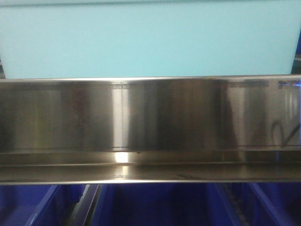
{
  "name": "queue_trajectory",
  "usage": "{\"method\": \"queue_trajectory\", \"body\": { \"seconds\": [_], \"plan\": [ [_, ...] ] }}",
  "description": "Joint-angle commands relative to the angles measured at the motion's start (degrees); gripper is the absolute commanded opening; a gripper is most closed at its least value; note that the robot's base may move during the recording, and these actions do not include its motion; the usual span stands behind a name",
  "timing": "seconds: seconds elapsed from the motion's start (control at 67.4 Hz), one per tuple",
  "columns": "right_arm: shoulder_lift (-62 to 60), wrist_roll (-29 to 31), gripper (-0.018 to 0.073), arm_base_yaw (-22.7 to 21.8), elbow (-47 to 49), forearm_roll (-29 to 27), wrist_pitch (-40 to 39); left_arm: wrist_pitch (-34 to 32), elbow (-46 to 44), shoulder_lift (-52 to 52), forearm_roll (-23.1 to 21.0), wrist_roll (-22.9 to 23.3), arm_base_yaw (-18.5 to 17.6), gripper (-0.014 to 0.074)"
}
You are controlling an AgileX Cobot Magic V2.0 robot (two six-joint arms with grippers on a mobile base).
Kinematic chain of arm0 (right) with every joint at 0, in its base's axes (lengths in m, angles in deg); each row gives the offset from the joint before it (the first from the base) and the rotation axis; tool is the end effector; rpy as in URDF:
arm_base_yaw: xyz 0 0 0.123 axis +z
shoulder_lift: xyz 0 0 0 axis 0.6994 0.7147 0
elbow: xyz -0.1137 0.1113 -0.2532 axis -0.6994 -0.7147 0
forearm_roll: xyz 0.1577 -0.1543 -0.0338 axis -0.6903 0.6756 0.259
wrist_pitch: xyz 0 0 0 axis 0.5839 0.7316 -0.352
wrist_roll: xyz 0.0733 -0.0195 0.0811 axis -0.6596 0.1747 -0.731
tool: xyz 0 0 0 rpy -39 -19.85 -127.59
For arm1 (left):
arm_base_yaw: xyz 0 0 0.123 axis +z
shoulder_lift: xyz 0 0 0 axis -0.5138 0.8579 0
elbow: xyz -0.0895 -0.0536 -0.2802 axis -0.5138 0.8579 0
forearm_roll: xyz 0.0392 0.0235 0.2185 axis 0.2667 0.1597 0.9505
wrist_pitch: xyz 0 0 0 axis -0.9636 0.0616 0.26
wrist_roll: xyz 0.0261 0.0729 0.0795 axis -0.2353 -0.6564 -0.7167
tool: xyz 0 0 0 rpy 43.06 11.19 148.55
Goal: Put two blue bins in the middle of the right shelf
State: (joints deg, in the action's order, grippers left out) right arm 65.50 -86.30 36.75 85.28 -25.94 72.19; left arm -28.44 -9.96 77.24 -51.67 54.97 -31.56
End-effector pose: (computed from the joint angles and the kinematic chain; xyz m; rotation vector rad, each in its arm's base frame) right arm 0.0335 -0.0037 0.2055 0.1275 1.5659 -0.0710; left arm 0.0338 0.0003 0.2072 0.0325 1.5505 0.0240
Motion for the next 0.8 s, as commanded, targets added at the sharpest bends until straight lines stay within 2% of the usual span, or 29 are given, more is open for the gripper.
{"method": "queue_trajectory", "body": {
  "seconds": [0.0, 0.786],
  "plan": [
    [-0.2, -0.1, -0.0167, -0.2, 0.0, -0.3, -1.4, -1.5, -0.1, -0.2, 0.1, 0.0, -0.5, -0.011],
    [-0.2, -0.1, -0.0167, -0.2, 0.0, -0.2, -2.5, -1.5, -0.1, -0.2, 0.1, 0.0, -0.5, -0.011]
  ]
}}
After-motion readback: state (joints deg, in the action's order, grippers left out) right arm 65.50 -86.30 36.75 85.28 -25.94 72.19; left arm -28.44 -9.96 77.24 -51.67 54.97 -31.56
